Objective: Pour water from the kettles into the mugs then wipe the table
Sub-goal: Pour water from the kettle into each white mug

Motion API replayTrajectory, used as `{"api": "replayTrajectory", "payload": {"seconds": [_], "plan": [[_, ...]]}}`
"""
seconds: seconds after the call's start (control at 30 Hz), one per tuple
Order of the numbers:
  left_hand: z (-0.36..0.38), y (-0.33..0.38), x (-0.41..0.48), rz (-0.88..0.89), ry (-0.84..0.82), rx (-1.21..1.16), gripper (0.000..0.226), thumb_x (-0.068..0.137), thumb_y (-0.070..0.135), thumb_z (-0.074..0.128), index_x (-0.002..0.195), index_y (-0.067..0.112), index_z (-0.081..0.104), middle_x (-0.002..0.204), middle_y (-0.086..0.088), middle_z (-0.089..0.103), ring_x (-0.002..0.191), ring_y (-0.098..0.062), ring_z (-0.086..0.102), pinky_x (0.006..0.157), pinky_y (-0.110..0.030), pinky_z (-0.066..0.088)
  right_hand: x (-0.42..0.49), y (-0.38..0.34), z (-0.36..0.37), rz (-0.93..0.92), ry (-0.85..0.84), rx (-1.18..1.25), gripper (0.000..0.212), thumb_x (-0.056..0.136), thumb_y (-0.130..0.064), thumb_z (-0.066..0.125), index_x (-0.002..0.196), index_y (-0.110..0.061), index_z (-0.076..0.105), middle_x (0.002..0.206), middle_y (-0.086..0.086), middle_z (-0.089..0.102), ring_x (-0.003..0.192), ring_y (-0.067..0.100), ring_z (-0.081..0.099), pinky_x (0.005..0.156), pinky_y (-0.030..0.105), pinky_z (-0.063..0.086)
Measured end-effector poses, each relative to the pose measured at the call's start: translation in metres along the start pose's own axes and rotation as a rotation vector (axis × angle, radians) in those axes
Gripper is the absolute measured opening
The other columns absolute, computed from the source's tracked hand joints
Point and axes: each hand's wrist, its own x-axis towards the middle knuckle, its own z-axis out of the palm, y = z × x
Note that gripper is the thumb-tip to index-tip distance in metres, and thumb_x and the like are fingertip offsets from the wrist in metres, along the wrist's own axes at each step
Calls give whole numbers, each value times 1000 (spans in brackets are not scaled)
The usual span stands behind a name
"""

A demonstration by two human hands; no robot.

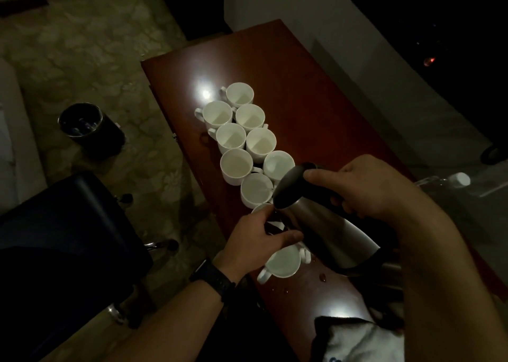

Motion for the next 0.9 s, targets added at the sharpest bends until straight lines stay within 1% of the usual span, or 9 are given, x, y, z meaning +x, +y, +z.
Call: {"api": "replayTrajectory", "payload": {"seconds": [0.07,0.23,0.33,0.4,0.53,0.7,0.73,0.83,0.9], "plan": [[0,0,-1,-1,5,0,54,66,67,74,115,46,66,109,24,70,95,4,68,85,-29,58,0,-1,0,-2,-2,-2,60,79,-69,63,53,-15,67,45,-1,58,45,13,50,57,33,41],[-1,1,-1,-12,0,-4,60,65,68,74,118,40,67,111,18,72,93,0,71,88,-38,61,-1,-2,0,-7,-10,5,61,76,-69,65,49,-15,67,47,2,58,50,18,51,59,35,41],[-1,2,-1,-16,-3,-14,62,66,67,74,119,37,67,112,16,72,95,-2,71,90,-41,60,-1,-3,-1,-4,-12,-1,62,76,-70,65,45,-16,67,45,1,57,46,15,51,58,35,41],[-1,2,-1,-27,-5,-18,59,66,66,74,119,39,67,111,17,73,97,-2,71,90,-39,60,-1,-3,-1,-7,-13,-12,60,72,-72,63,44,-20,69,45,0,58,45,14,51,58,35,42],[0,3,-1,-28,1,-17,54,66,66,73,115,43,68,108,21,73,97,0,70,88,-33,59,-1,-7,-1,-5,-7,-39,64,61,-76,59,51,-14,68,47,1,62,44,14,53,58,37,44],[0,4,0,-26,-7,-8,47,76,54,79,119,38,68,111,18,73,97,-1,71,92,-39,59,2,-8,-2,-13,14,-54,63,72,-73,64,55,-13,69,45,1,60,46,16,54,58,36,44],[-1,5,0,-29,-8,-9,48,75,54,79,119,37,68,111,17,73,96,-1,71,92,-40,59,2,-8,-2,-14,17,-57,62,73,-72,65,55,-12,69,45,1,61,45,15,54,58,36,44],[-1,6,0,-29,1,-7,61,66,66,73,119,38,68,111,18,73,100,-1,70,93,-38,59,3,-9,-2,-12,25,-60,62,75,-70,66,56,-12,70,45,1,61,46,16,55,57,34,44],[-1,6,0,-33,-2,-11,61,64,68,72,118,39,68,110,18,73,102,-2,70,94,-38,58,3,-10,-2,-11,24,-55,60,77,-69,66,57,-12,70,43,0,60,45,15,54,56,33,44]]}}
